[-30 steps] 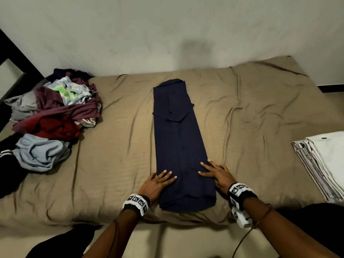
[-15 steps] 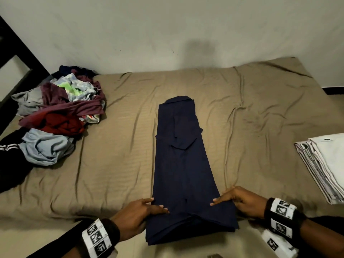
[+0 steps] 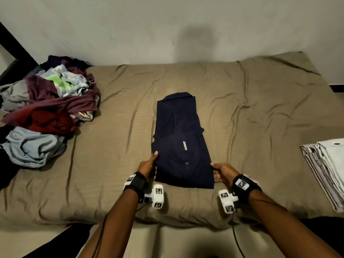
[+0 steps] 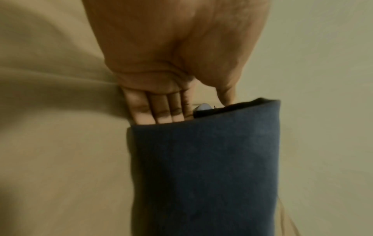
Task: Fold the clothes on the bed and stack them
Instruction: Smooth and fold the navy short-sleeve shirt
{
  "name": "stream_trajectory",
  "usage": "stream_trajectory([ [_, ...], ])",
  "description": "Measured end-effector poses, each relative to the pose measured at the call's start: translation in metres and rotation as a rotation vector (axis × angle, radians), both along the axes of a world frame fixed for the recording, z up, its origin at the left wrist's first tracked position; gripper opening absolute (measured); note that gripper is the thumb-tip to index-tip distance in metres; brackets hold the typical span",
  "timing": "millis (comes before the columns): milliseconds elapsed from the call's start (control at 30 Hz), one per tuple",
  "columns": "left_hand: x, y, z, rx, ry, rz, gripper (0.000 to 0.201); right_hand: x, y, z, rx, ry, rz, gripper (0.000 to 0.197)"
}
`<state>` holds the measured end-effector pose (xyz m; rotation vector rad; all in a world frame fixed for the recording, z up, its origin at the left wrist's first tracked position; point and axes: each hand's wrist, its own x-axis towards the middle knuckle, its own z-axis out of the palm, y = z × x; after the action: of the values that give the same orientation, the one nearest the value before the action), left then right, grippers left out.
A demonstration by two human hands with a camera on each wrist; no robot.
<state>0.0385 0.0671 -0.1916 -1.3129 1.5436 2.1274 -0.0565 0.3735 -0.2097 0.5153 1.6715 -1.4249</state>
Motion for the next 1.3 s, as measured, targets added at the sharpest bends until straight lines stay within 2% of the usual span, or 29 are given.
stream_trajectory([
  [133,0.015,-0.003,-0.008,0.029,0.143,-0.015,0.051,0.015,0.017,-0.004,-0.071,0.037,-0.042,0.018],
  [167,0.020,-0.004,-0.010,0.023,0.185,-0.071,0.053,0.017,0.018,-0.005,-0.090,0.052,-0.054,0.013],
  [267,0.027,-0.003,0.007,-0.142,0.185,-0.339,0.050,0.024,0.015,-0.008,-0.077,0.123,-0.037,0.025],
  [333,0.026,0.001,0.020,-0.243,0.152,-0.453,0.065,0.028,0.008,-0.004,-0.066,0.172,-0.014,0.023],
  [367,0.027,0.003,0.025,-0.280,0.147,-0.502,0.066,0.029,0.005,-0.003,-0.074,0.183,-0.029,0.024],
  [467,0.038,0.005,0.021,-0.290,0.157,-0.633,0.049,0.033,0.003,0.001,-0.091,0.205,-0.065,0.026],
  [500,0.045,0.004,0.015,-0.289,0.168,-0.630,0.040,0.036,0.005,0.002,-0.099,0.216,-0.061,0.026],
  [600,0.070,0.008,0.009,-0.178,0.229,-0.405,0.041,0.053,0.015,0.002,-0.107,0.219,-0.040,0.021],
  [667,0.085,0.015,0.009,-0.120,0.226,-0.304,0.034,0.068,0.021,-0.002,-0.112,0.215,-0.048,0.016],
  [733,0.100,0.021,0.002,-0.144,0.171,-0.240,0.031,0.082,0.027,-0.006,-0.100,0.213,-0.073,0.013],
  [800,0.113,0.022,-0.009,-0.244,0.082,-0.205,0.029,0.092,0.029,-0.004,-0.055,0.232,-0.080,0.016],
  [833,0.118,0.020,-0.018,-0.285,0.051,-0.190,0.040,0.094,0.030,-0.006,-0.030,0.245,-0.072,0.018],
  [900,0.123,0.019,-0.024,-0.349,0.016,-0.205,0.060,0.100,0.032,-0.007,0.034,0.281,-0.021,0.021],
  [933,0.124,0.018,-0.025,-0.376,0.038,-0.232,0.061,0.102,0.033,-0.009,0.072,0.308,0.015,0.021],
  [1067,0.119,0.011,-0.027,-0.519,0.036,-0.307,0.057,0.103,0.036,-0.027,0.200,0.391,0.085,0.031],
  [1133,0.114,0.008,-0.030,-0.601,0.028,-0.347,0.059,0.101,0.036,-0.033,0.260,0.435,0.060,0.033],
  [1200,0.110,0.009,-0.028,-0.655,-0.042,-0.370,0.058,0.098,0.035,-0.036,0.309,0.473,0.077,0.033],
  [1300,0.109,0.010,-0.024,-0.699,-0.176,-0.380,0.053,0.097,0.029,-0.021,0.418,0.516,0.209,0.027],
])
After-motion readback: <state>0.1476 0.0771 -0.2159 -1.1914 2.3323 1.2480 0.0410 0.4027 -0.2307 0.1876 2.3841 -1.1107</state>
